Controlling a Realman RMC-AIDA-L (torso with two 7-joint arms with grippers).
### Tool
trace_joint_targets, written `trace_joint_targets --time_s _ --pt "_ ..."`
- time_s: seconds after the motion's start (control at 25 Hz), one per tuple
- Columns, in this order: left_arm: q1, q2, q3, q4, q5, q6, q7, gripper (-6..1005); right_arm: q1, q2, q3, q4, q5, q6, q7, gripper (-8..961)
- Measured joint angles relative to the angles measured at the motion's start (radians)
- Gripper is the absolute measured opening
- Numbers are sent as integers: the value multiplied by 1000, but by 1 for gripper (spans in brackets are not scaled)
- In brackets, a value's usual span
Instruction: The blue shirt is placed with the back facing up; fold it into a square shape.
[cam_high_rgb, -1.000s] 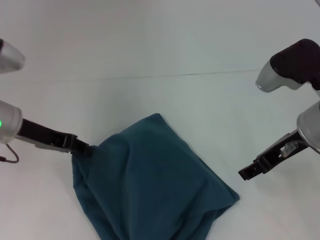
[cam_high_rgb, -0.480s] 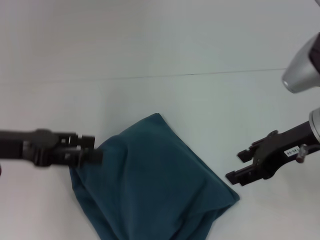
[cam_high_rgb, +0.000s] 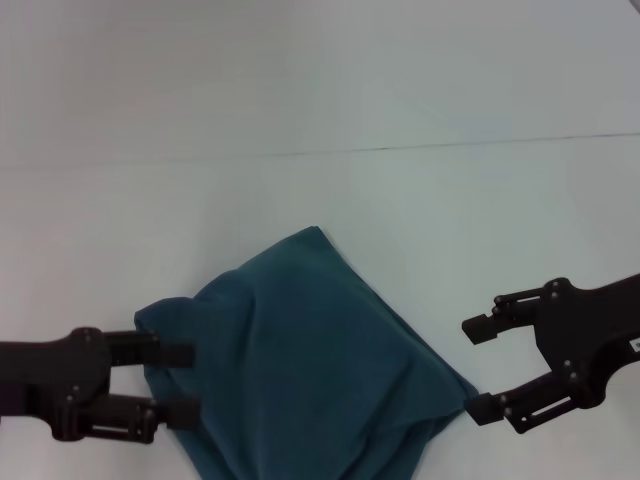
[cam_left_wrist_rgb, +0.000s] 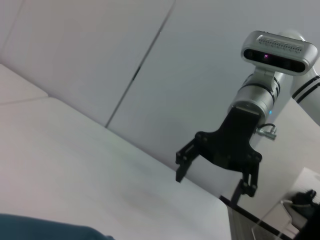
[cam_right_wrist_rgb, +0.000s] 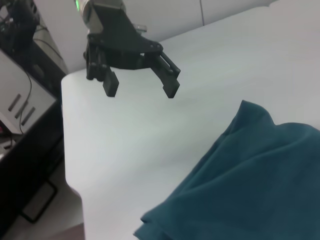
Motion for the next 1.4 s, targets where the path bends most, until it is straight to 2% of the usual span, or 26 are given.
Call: trace_joint_targets --time_s 0.32,0.52,1.4 --pt "3 -2 49 -1 30 -4 6 868 -67 4 52 -8 1 19 -106 927" --pt "3 -2 50 -1 49 -10 7 865 -83 7 85 -15 14 14 -123 924" --pt "41 -23 52 3 55 -26 29 853 -83 11 58 30 42 27 -185 922"
